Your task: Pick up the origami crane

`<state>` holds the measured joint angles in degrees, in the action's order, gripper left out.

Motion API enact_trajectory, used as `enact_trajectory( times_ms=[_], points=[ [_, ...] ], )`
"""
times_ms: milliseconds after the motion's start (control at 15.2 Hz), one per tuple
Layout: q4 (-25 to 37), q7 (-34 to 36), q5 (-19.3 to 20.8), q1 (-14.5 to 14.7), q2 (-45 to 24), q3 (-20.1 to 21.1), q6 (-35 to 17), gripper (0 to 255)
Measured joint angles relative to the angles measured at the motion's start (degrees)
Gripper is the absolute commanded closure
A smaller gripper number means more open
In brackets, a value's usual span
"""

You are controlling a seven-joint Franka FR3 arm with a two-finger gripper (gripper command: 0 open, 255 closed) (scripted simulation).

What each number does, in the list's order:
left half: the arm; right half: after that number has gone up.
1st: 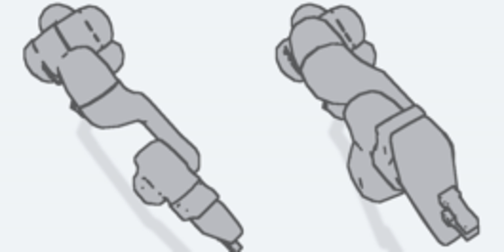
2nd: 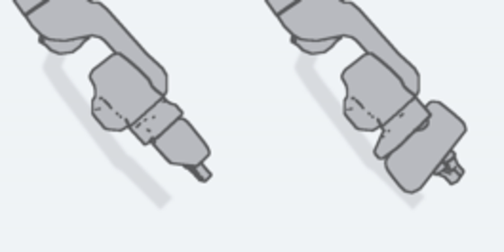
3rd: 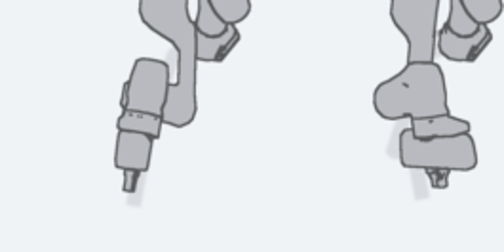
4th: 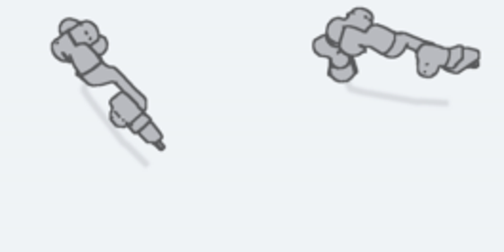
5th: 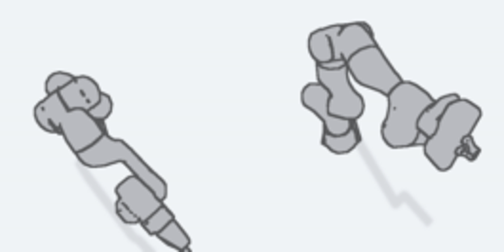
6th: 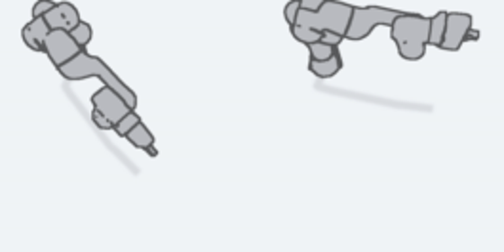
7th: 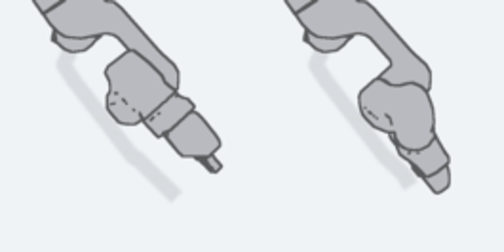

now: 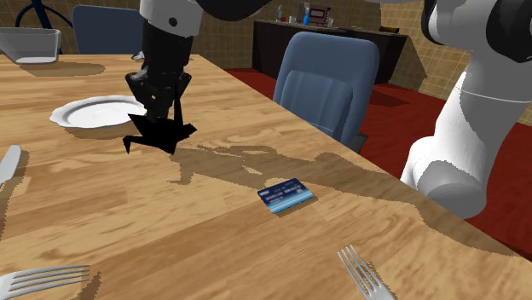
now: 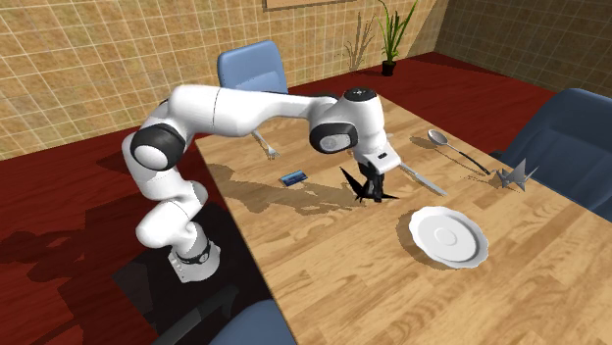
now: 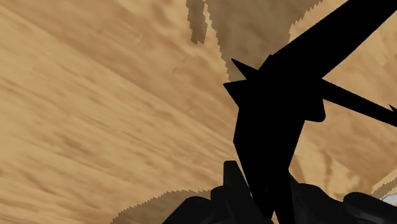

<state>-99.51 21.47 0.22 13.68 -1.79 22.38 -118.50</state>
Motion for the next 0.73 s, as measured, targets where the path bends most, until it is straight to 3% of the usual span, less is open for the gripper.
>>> enact_trajectory(
  times_ms=[726],
  points=[
    [9.0, 0.3, 0.4, 0.2, -0.8, 0.2, 8.4, 255]
  ],
)
